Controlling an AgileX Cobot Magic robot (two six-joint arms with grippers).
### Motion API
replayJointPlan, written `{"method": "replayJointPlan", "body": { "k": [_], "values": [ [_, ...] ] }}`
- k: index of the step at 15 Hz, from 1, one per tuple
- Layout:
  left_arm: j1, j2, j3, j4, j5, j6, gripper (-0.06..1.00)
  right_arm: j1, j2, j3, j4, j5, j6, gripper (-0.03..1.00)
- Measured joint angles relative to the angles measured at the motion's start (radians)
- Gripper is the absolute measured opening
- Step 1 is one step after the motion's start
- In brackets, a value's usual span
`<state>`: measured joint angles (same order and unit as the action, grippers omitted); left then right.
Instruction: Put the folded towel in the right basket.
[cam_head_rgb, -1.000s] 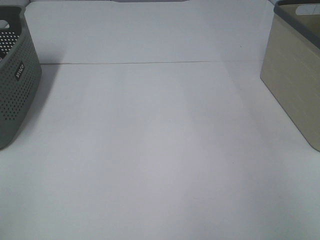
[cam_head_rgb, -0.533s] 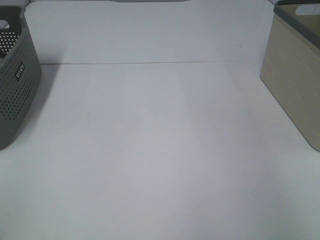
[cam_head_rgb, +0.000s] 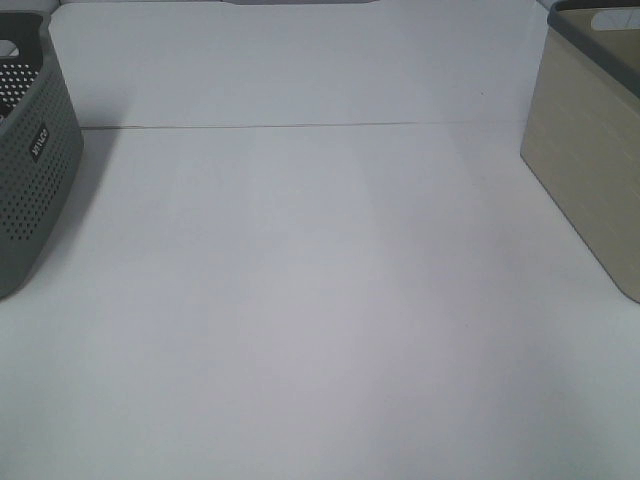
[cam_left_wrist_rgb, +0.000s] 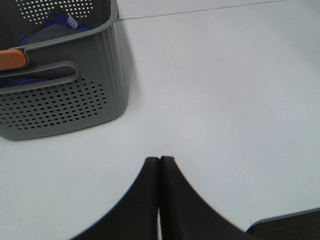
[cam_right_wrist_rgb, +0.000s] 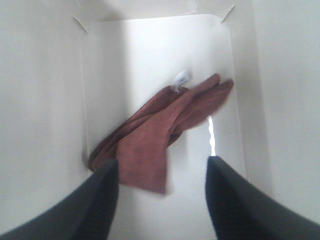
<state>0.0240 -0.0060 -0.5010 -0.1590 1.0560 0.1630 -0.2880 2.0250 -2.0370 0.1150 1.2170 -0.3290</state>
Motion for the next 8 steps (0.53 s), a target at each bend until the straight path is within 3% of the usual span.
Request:
{"method": "replayJointPlan", "body": {
  "k": [5, 8],
  "values": [
    [0.0, 0.0, 0.0, 0.0, 0.0, 0.0, 0.0, 0.0, -0.01, 0.0, 0.0, 0.0, 0.077, 0.68],
    [0.0, 0.0, 0.0, 0.0, 0.0, 0.0, 0.0, 0.0, -0.14, 0.0, 0.024, 0.001, 0.155, 0.71]
  ]
}}
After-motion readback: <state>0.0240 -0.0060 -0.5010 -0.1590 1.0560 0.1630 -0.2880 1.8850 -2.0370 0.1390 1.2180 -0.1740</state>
